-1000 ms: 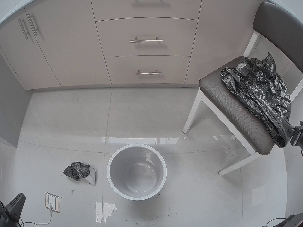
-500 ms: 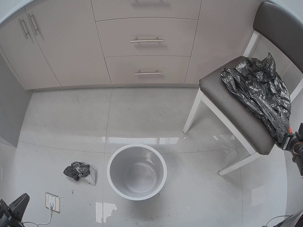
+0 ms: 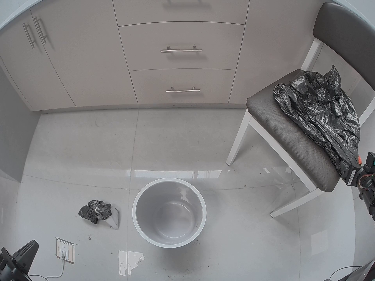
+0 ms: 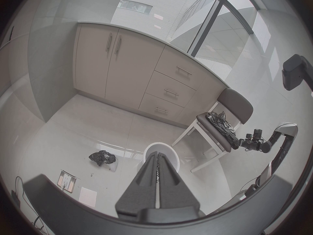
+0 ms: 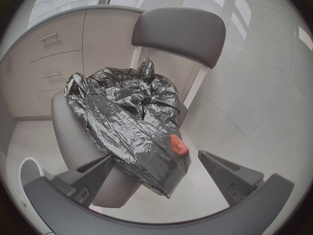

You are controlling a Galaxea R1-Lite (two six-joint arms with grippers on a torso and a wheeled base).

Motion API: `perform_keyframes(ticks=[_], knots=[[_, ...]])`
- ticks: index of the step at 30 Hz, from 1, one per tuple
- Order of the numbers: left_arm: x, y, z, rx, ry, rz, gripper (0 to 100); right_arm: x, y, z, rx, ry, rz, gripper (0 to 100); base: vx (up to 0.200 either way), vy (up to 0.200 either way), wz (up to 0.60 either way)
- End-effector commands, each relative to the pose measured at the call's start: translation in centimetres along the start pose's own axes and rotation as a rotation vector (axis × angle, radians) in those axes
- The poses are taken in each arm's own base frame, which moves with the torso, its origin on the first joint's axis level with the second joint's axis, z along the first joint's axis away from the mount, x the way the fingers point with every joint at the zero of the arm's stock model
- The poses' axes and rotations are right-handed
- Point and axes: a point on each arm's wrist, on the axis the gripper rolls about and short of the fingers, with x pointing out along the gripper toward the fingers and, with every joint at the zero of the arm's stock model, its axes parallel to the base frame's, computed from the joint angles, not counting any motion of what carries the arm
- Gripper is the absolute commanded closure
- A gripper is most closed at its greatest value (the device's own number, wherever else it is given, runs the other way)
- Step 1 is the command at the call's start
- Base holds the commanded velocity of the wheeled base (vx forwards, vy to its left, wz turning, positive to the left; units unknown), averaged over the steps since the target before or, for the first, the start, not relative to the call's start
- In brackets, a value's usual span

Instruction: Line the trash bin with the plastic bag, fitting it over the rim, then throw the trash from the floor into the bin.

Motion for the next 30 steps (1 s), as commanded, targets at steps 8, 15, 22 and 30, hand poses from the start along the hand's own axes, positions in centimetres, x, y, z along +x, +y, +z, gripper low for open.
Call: perform_keyframes(ticks=[8,15,22,30], knots=[[-0.1,0.0,0.0,0.001,-0.005,-0.002,100,1.6,0.1,1.5,0.013,-0.04,-0.076,0,0.0,0.0,0.0],[-0.1,0.0,0.0,0.002,-0.008,-0.003,100,3.0,0.6,1.9,0.012,-0.037,-0.092,0,0.0,0.0,0.0],[-0.1,0.0,0.0,0.002,-0.009,-0.003,100,4.3,-0.1,1.8,0.015,-0.021,-0.137,0,0.0,0.0,0.0],[-0.1,0.0,-0.1,0.003,-0.008,-0.003,100,4.8,-1.7,1.9,0.026,-0.045,-0.204,0,0.0,0.0,0.0]])
